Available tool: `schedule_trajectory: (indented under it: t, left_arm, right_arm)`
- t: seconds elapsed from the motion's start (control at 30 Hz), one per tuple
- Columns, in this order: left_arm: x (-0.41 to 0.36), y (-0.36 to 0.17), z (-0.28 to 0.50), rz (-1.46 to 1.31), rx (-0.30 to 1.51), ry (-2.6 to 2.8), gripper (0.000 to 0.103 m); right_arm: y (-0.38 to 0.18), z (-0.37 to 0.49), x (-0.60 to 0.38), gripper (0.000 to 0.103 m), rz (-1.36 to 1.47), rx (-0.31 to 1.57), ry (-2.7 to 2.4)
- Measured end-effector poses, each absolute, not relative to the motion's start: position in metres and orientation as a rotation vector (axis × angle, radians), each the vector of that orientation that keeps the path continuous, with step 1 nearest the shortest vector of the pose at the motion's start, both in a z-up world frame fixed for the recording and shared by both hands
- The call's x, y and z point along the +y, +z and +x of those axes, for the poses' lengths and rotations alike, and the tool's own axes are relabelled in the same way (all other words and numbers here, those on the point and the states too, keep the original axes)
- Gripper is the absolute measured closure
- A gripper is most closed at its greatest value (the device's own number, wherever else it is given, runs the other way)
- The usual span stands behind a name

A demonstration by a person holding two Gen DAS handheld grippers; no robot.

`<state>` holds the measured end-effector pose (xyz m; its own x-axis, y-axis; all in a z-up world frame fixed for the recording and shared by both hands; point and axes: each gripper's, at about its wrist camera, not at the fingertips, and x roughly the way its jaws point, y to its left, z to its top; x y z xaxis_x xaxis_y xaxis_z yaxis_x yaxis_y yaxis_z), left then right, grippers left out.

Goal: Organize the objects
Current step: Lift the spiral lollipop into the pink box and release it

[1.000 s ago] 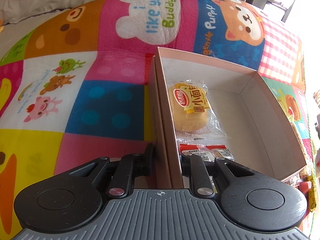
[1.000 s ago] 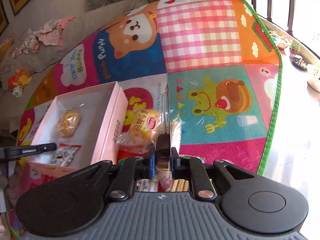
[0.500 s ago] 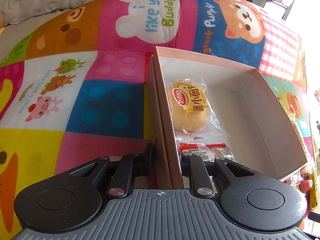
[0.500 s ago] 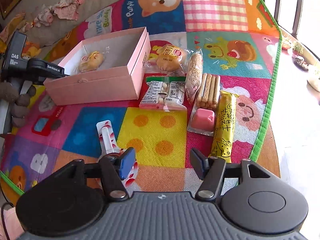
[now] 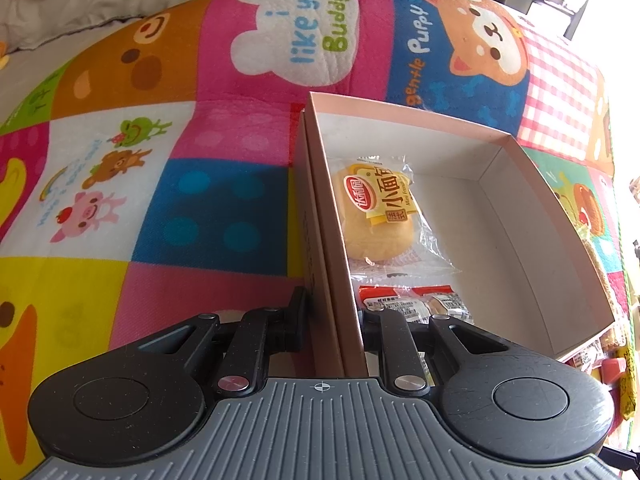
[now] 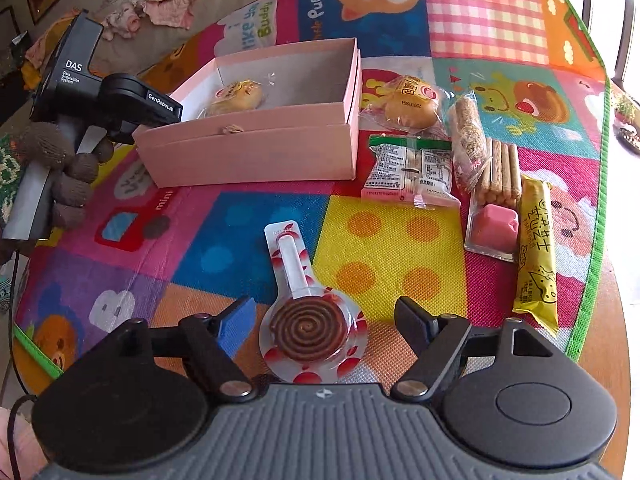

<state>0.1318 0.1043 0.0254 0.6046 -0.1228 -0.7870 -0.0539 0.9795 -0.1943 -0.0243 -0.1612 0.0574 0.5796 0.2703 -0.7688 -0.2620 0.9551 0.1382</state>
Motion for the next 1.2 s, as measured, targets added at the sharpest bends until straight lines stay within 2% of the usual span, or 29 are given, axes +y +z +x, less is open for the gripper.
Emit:
schedule_trajectory:
  t: [0.43,0.53,0.6,0.9,1.0,1.2]
  left_arm:
    - [0.105,0.025,0.131,-0.211,0.918,-0.045,0.083]
    - [0.106,0.025,0.131,-0.214,0.916,-0.048,0.083]
    - [0.107,0.025,0.13,-0.216,0.915,-0.05,0.083]
    - [0.108,0.024,0.129,-0.221,0.912,-0.057,0.082]
    - [0.108,0.023,0.129,-0.219,0.908,-0.057,0.082]
    - [0.109,0.023,0.129,-0.23,0.904,-0.056,0.082]
  right_arm:
    - [0.055,-0.037,-0.14,0.023,-0.115,0.887,0.347]
    - [0.055,-0.043,-0.131,0.031,-0.18,0.866,0.36]
    - [0.058,-0.044,-0.129,0.049,-0.186,0.874,0.385]
    - [0.069,-0.046,-0.133,0.049,-0.18,0.959,0.459]
    - [0.094,-0.045,-0.135,0.049,-0.204,0.933,0.482]
    - [0.176,-0.024,-0.139,0.049,-0.172,0.698,0.466]
